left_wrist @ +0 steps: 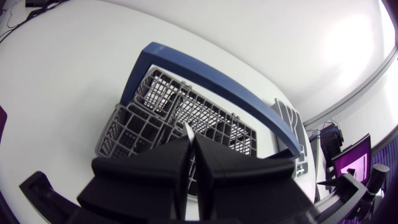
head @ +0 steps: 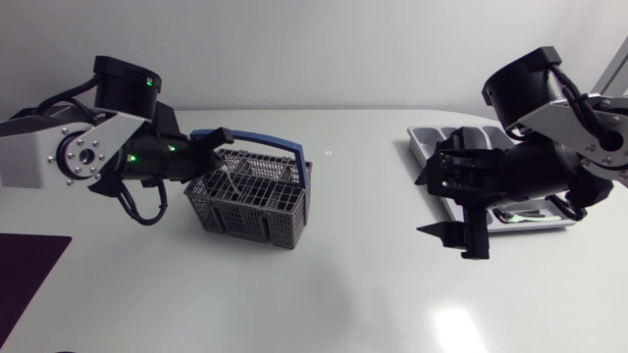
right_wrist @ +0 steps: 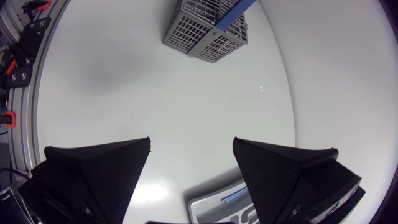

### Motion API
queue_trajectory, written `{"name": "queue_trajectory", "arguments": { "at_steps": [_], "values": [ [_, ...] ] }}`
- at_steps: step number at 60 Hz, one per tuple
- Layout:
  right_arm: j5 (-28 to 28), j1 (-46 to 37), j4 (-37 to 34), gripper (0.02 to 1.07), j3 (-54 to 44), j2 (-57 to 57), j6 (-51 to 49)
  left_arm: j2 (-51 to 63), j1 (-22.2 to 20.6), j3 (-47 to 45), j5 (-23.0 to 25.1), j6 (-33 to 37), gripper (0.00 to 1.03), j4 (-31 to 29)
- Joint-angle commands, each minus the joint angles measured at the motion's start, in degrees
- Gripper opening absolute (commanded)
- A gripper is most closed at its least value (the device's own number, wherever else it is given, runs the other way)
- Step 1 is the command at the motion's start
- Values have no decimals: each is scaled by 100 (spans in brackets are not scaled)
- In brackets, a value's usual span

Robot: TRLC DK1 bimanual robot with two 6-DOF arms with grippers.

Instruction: Unload the cutlery basket into the drawer organizer.

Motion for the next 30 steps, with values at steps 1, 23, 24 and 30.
{"name": "queue_trajectory", "arguments": {
  "at_steps": [1, 23, 24, 30],
  "values": [
    [45, 103, -83, 97, -157, -90, 156, -271, -56, -239, -37, 132, 4, 141],
    [141, 305, -110, 97, -157, -204, 306, -939, -82, -476, -142, 229, 4, 203],
    [159, 323, -110, 97, -157, -213, 315, -974, -82, -494, -142, 238, 4, 203],
    [194, 411, -119, 97, -157, -239, 376, -1211, -74, -547, -186, 264, 4, 211]
  ]
}}
